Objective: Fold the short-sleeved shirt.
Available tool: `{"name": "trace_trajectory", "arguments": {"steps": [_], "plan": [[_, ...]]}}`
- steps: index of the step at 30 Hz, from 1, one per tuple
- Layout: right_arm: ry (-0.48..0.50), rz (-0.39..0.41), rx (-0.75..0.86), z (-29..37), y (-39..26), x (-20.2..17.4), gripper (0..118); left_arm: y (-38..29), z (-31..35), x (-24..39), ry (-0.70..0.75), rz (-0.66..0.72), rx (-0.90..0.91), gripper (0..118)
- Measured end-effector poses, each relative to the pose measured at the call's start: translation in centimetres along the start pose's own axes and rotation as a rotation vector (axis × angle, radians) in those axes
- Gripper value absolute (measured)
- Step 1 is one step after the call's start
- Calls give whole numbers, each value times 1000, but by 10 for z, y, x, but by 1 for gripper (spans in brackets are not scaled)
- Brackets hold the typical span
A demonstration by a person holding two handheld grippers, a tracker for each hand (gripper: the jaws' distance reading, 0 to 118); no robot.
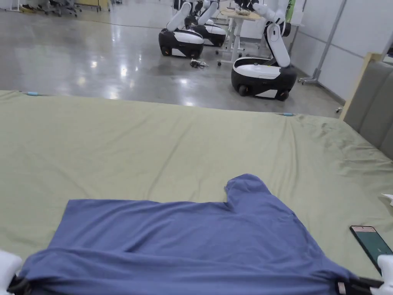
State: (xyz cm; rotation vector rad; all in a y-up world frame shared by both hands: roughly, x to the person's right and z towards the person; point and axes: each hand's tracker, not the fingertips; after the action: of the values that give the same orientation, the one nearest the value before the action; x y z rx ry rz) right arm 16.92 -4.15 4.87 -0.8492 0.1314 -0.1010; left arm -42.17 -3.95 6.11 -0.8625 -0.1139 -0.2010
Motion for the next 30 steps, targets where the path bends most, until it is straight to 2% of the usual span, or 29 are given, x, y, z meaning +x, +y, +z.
{"name": "trace_trajectory", "arguments": {"steps": [2, 4, 5, 7, 8, 9, 10, 11, 13, 16, 17, 18, 19, 20, 21, 22, 24, 25, 30], "plan": [[-4, -52, -5, -12, -20, 2, 6, -15, -15, -5, -27, 48, -19, 10], [11, -36, 40, -28, -35, 13, 7, -21, -19, -3, -16, 46, -2, 11], [-3, -28, 74, -30, -39, 14, 27, -19, -11, -3, 18, 31, 51, 24], [4, -28, 90, -19, -35, 16, 101, -15, 6, -5, 43, 62, 112, 62], [11, -23, 117, -12, -34, 15, 118, -15, 19, -4, 52, 66, 164, 80], [6, 12, 221, 2, -34, 9, 114, -18, 34, -3, 87, 65, 244, 85], [11, 65, 389, 18, -34, 2, 116, -20, 51, 2, 115, 43, 321, 86], [-36, 106, 402, 34, -34, -7, 118, -23, 66, 6, 135, 27, 392, 86], [-57, 170, 468, 51, -28, -26, 118, -25, 88, 15, 133, 26, 496, 86], [-55, 211, 548, 63, -7, -65, 118, -10, 90, 25, 121, 67, 508, 85], [-47, 213, 553, 63, -3, -76, 113, -3, 85, 27, 121, 76, 502, 85], [-27, 216, 566, 63, 0, -88, 100, 5, 79, 26, 105, 98, 496, 83], [-13, 217, 570, 58, 9, -97, 67, 12, 73, 25, 87, 117, 491, 75], [-15, 215, 567, 53, 11, -106, 18, 19, 65, 24, 75, 131, 494, 40], [-8, 213, 567, 48, 13, -115, 4, 30, 52, 22, 73, 150, 454, 9], [27, 213, 558, 44, 16, -122, 4, 40, 39, 18, 82, 152, 434, 6], [73, 228, 518, 34, 20, -135, 4, 61, 12, -3, -75, 173, 336, 6], [67, 234, 522, 30, 19, -140, 4, 71, -11, -13, -80, 209, 279, 6], [81, 250, 479, 8, 18, -149, 4, 140, -112, -54, -7, 160, 125, 6]]}}
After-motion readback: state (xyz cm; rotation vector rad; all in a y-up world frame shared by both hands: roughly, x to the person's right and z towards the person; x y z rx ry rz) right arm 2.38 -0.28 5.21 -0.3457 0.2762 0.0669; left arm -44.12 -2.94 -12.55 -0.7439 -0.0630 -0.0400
